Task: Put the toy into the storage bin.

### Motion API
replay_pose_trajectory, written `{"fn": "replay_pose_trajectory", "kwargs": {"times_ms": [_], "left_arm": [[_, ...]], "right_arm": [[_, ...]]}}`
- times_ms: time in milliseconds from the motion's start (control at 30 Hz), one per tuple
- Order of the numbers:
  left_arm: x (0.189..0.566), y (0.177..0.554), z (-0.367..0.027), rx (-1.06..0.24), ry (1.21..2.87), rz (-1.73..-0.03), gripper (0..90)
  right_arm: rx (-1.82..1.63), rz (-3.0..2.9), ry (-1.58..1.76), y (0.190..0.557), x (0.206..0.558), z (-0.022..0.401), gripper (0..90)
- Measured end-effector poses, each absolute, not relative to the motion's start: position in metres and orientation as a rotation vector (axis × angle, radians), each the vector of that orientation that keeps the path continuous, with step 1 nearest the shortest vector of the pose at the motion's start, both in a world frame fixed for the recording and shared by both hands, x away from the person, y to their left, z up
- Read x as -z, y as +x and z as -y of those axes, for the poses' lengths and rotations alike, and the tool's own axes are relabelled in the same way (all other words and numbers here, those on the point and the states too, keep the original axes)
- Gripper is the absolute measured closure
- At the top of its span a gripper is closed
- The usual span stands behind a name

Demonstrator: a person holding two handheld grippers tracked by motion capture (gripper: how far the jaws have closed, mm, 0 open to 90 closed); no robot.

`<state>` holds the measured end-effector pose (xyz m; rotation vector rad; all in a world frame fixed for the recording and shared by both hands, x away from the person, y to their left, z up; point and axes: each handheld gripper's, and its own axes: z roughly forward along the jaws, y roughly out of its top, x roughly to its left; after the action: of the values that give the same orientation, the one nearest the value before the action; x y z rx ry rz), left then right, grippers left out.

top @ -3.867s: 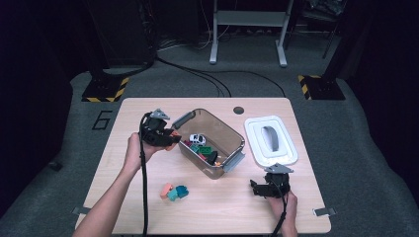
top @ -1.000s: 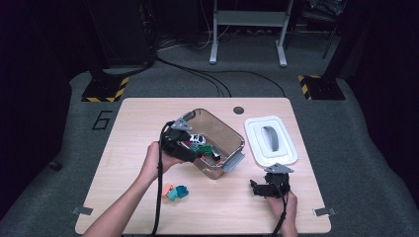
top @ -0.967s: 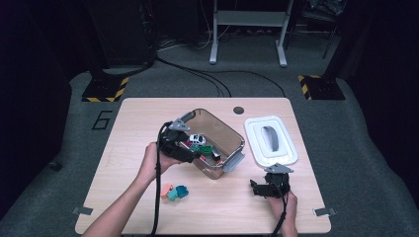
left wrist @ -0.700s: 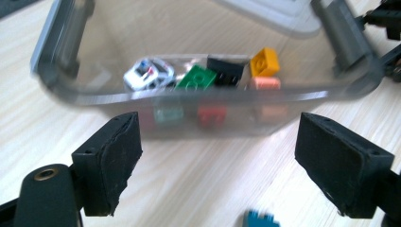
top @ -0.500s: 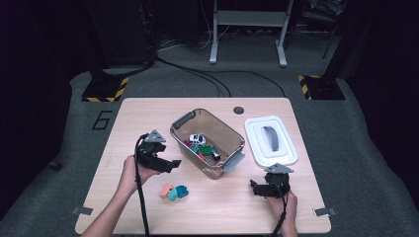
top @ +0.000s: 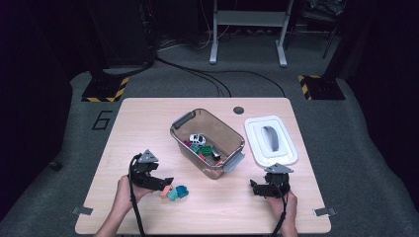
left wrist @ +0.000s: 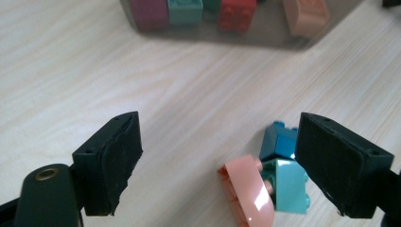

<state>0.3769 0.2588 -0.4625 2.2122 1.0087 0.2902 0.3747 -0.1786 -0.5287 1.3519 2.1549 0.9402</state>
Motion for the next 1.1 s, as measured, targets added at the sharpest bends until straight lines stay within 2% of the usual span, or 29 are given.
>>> {"fn": "replay_pose_trajectory", "kwargs": {"times_ms": [167, 433, 633, 733, 867, 1100], "left_arm": [[0.477, 0.376, -0.260, -0.239, 2.239, -1.044, 22.4], [0.483, 0.376, -0.257, -0.174, 2.277, -1.046, 45.2], [0.486, 0.378, -0.258, -0.112, 2.288, -1.027, 56.6], [0.485, 0.379, -0.258, -0.124, 2.306, -1.003, 60.5], [0.487, 0.384, -0.259, -0.125, 2.350, -0.988, 62.6], [0.487, 0.384, -0.265, -0.129, 2.331, -1.040, 54.2]], "right_arm": [[-0.943, -2.155, 1.353, 0.375, 0.529, 0.179, 9.5], [-0.943, -2.153, 1.354, 0.375, 0.529, 0.178, 9.6], [-0.943, -2.154, 1.354, 0.375, 0.529, 0.178, 9.6], [-0.942, -2.154, 1.354, 0.375, 0.529, 0.178, 9.6], [-0.942, -2.154, 1.354, 0.375, 0.529, 0.178, 9.6], [-0.942, -2.154, 1.355, 0.375, 0.529, 0.178, 9.6]]}}
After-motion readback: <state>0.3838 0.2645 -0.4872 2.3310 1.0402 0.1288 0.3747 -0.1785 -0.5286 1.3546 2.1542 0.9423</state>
